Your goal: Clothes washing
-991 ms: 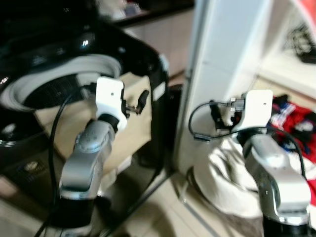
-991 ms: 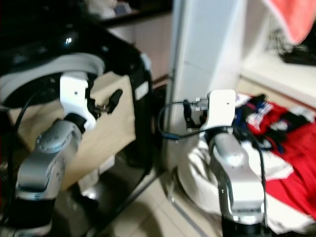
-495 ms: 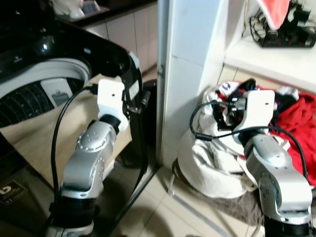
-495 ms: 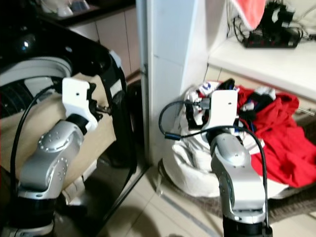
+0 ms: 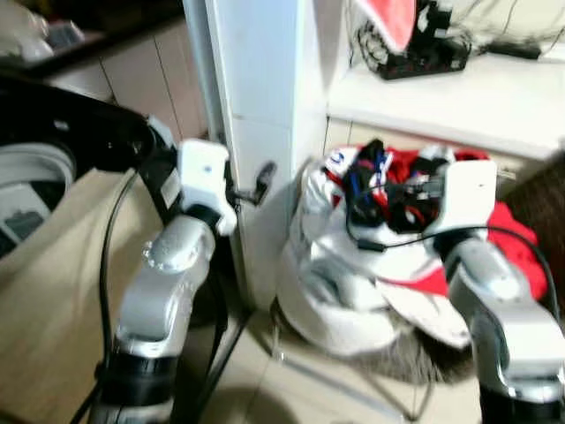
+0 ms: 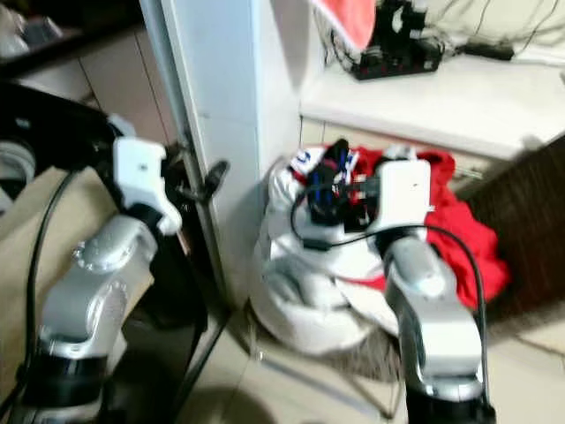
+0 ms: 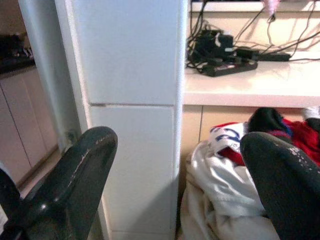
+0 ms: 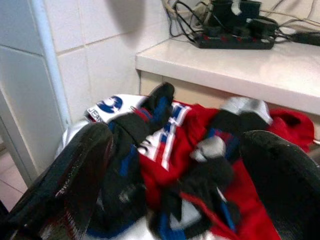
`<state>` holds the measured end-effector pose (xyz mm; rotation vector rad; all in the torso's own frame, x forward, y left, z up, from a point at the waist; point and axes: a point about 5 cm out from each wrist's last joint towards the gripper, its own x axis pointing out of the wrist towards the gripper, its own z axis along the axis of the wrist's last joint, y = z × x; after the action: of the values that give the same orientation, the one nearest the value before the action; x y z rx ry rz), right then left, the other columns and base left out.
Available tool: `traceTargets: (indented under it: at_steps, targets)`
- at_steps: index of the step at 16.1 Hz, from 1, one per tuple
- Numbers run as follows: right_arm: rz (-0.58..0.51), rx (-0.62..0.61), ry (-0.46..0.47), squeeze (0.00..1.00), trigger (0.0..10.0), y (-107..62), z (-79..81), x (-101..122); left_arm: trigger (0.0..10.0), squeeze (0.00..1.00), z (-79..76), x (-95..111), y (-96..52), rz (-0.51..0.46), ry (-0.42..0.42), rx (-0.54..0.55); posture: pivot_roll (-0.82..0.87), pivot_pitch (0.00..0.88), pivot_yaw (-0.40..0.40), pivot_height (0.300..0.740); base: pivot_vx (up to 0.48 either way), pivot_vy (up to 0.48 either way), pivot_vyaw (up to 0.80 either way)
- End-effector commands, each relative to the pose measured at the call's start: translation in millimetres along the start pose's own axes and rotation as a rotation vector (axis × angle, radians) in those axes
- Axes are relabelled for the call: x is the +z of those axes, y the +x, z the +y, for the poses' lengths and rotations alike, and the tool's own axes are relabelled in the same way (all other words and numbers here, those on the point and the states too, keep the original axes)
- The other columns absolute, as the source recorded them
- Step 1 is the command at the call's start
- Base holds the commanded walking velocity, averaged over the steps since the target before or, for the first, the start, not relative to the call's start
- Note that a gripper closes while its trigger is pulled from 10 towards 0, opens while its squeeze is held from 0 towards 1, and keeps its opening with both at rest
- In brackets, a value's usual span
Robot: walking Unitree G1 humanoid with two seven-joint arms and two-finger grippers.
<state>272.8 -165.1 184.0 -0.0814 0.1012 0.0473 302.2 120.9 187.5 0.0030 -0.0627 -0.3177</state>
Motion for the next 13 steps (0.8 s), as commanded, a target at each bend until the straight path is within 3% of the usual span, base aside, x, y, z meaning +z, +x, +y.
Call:
traceTargets:
  at_steps: [1,5,10,11,12,13]
  targets:
    - [-0.006,0.05,-0.005,0.0,10.0,0.9,11.0,2.8,10.0,0.0,9.9,1.2,-3.1,-0.001,0.011,0.034,-0.15,0.0,0.005,0.74,0.311,0.0,0.0]
    - [0.001,0.065,-0.015,0.0,10.0,1.2,13.0,1.6,10.0,0.0,11.5,0.8,-4.5,0.004,0.019,0.044,-0.15,0.0,0.003,0.74,0.297,0.0,0.0]
    - [0.002,0.083,-0.003,0.0,10.0,2.5,13.6,3.1,10.0,0.0,18.5,-2.1,-5.6,0.021,0.011,0.101,-0.15,0.0,-0.001,0.74,0.0,0.0,0.0]
    - [0.0,0.082,0.0,0.67,10.0,4.4,11.8,4.3,10.0,0.0,17.5,-1.6,-5.1,0.017,0.016,0.1,-0.14,0.0,-0.001,0.74,0.0,0.0,0.0]
    - [-0.002,0.08,0.007,1.0,10.0,5.8,10.4,5.3,10.0,0.0,16.3,-1.3,-4.4,0.015,0.02,0.095,-0.14,0.0,0.001,0.74,0.0,0.0,0.0]
    - [-0.003,0.079,0.01,1.0,10.0,6.5,9.5,5.7,10.0,0.0,15.9,-1.3,-4.0,0.016,0.024,0.094,-0.14,0.0,0.001,0.74,0.0,0.0,0.0]
